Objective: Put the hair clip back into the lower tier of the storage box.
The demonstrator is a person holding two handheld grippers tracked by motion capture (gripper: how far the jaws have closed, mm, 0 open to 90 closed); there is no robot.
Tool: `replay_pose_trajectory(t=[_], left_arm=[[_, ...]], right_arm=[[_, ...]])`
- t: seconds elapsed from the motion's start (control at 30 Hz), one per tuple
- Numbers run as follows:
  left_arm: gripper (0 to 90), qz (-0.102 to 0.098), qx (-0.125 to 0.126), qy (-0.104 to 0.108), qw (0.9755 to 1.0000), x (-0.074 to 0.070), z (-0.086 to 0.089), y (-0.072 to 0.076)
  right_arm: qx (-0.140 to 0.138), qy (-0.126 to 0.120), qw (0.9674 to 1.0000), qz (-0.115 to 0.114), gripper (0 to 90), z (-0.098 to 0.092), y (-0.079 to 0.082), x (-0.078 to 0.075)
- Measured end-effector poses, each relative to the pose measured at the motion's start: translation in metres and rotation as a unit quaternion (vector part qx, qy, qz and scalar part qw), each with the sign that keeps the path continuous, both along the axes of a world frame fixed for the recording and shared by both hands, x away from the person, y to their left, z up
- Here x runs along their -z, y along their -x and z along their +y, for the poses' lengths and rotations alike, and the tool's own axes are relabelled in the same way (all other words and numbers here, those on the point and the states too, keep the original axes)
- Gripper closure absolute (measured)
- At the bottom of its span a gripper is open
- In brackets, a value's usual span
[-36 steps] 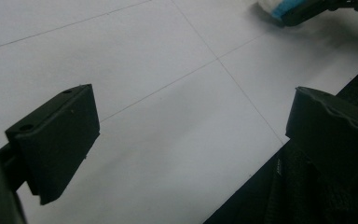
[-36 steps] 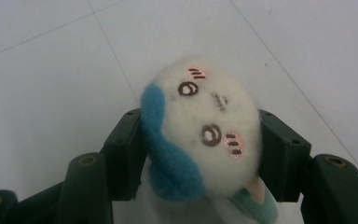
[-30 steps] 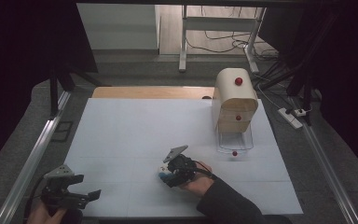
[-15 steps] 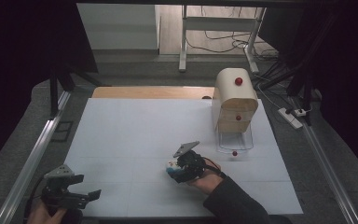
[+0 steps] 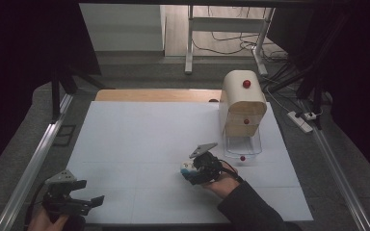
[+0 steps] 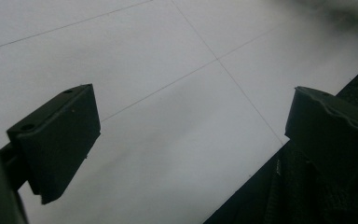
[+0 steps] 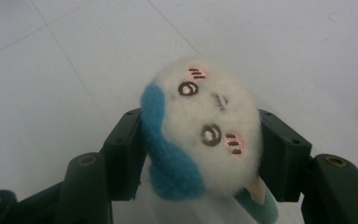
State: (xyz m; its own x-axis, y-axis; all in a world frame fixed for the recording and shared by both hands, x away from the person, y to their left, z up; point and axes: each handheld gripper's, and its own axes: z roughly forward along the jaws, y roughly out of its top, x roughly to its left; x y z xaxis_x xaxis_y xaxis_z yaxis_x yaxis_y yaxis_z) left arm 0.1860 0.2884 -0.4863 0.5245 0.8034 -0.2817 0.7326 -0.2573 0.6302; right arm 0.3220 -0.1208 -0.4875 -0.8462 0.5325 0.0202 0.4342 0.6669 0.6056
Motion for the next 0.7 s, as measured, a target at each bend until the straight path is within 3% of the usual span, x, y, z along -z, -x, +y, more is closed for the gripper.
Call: replay_pose_trajectory(t=[0.7], left_arm=[[3.2,0.003,0.0,0.001,1.0,0.0,0.0,0.0]], right_arm=[[0.048,-0.008,0.9988,-0.003,38.9,-0.037,-0.007,-0.012]])
